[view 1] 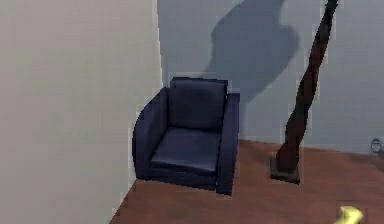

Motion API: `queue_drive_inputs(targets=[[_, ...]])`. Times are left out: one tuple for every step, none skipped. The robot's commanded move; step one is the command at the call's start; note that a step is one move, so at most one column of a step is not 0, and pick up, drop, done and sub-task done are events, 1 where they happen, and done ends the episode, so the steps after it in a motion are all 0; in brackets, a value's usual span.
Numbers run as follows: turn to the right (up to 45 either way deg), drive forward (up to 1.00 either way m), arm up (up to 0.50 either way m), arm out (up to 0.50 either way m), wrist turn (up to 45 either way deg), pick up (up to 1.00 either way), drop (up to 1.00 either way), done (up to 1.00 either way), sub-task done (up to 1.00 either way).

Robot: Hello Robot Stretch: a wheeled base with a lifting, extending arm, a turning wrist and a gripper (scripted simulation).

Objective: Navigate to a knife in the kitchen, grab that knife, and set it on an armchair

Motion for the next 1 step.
queue_drive_inputs(targets=[[0.0, 0.7, 0.0, 0.0, 0.0, 0.0, 0.0, 0.0, 0.0]])
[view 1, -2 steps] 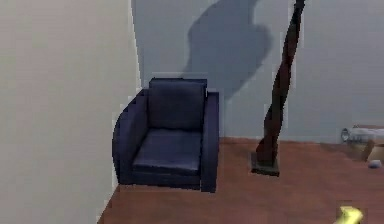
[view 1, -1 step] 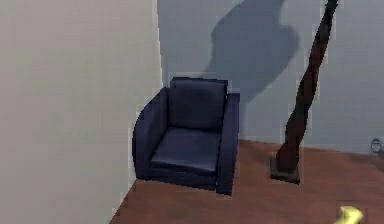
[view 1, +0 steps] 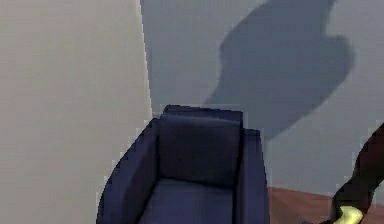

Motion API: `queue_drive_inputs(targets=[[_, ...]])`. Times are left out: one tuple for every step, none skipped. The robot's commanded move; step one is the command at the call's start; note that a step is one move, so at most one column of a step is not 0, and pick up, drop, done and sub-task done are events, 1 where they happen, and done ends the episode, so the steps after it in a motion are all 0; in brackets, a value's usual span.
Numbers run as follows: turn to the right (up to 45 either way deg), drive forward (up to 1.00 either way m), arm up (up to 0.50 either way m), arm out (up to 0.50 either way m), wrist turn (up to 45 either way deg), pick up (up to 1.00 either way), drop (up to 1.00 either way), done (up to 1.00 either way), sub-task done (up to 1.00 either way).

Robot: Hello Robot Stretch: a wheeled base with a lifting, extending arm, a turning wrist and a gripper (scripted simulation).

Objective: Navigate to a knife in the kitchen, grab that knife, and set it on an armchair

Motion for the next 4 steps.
queue_drive_inputs(targets=[[-18.0, 0.0, 0.0, 0.0, 0.0, 0.0, 0.0, 0.0, 0.0], [0.0, 0.3, 0.0, 0.0, 0.0, 0.0, 0.0, 0.0, 0.0], [-21.0, 0.0, 0.0, 0.0, 0.0, 0.0, 0.0, 0.0, 0.0], [0.0, 0.0, 0.0, 0.24, 0.0, 0.0, 0.0, 0.0, 0.0]])
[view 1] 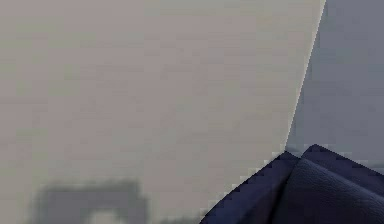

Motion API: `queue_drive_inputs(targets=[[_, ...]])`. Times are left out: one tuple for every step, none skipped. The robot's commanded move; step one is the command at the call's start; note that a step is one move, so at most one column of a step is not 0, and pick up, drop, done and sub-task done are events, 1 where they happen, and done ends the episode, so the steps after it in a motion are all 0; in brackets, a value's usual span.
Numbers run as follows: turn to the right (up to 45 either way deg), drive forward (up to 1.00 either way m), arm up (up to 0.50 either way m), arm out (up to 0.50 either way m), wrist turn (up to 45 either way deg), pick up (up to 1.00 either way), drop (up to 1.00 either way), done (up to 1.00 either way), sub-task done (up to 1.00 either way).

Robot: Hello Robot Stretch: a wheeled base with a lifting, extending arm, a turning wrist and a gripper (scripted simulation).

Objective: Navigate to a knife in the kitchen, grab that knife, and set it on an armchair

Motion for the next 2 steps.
queue_drive_inputs(targets=[[0.0, 0.0, 0.0, 0.0, 39.0, 0.0, 0.0, 0.0, 0.0], [0.0, 0.0, -0.46, 0.0, 0.0, 0.0, 0.0, 0.0, 0.0]])
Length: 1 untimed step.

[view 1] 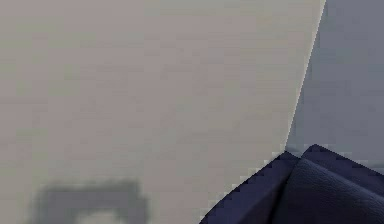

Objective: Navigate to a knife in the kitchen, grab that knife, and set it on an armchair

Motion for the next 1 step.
queue_drive_inputs(targets=[[0.0, 0.0, -0.32, 0.0, 0.0, 0.0, 0.0, 0.0, 0.0]])
